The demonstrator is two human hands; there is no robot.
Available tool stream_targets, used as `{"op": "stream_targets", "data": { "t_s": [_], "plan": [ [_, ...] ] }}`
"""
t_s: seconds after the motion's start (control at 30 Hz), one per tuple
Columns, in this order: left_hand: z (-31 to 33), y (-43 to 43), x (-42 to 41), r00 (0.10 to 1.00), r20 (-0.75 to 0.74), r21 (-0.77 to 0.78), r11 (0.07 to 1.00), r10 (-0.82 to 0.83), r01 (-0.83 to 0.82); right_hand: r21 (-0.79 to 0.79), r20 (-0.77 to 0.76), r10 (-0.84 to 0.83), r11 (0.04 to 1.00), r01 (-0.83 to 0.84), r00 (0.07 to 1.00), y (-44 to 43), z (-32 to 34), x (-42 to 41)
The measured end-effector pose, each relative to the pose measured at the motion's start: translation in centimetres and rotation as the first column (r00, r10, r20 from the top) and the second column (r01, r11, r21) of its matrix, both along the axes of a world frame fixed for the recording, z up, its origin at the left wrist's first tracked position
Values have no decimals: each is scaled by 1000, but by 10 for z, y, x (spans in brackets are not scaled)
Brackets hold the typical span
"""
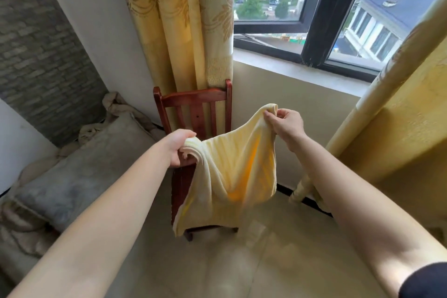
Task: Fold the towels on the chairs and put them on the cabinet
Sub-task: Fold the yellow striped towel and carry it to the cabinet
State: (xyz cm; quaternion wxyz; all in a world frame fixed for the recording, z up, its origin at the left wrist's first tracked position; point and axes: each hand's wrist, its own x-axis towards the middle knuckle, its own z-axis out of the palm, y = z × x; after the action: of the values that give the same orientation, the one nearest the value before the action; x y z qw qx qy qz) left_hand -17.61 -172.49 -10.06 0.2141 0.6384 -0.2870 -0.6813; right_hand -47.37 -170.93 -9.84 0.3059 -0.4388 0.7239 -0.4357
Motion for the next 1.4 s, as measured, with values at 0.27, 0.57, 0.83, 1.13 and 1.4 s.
{"op": "stream_targets", "data": {
  "t_s": [0.27,0.57,0.83,1.13,1.4],
  "plan": [
    [-18,22,-1,986,-166,19,1000,-2,5,7,41,465,885,-465,884,35,-23,48],
    [-24,29,-2,979,-115,37,984,-170,175,-40,27,585,811,-584,810,66,-43,87],
    [-20,29,0,976,-121,19,982,-182,186,-96,-223,577,789,-607,786,82,-38,98],
    [-15,27,5,958,-197,-2,977,-209,213,-197,-516,406,800,-566,754,74,-34,106],
    [-15,25,6,950,-176,-27,966,-258,258,-55,-401,541,792,-608,740,70,-25,100]
  ]
}}
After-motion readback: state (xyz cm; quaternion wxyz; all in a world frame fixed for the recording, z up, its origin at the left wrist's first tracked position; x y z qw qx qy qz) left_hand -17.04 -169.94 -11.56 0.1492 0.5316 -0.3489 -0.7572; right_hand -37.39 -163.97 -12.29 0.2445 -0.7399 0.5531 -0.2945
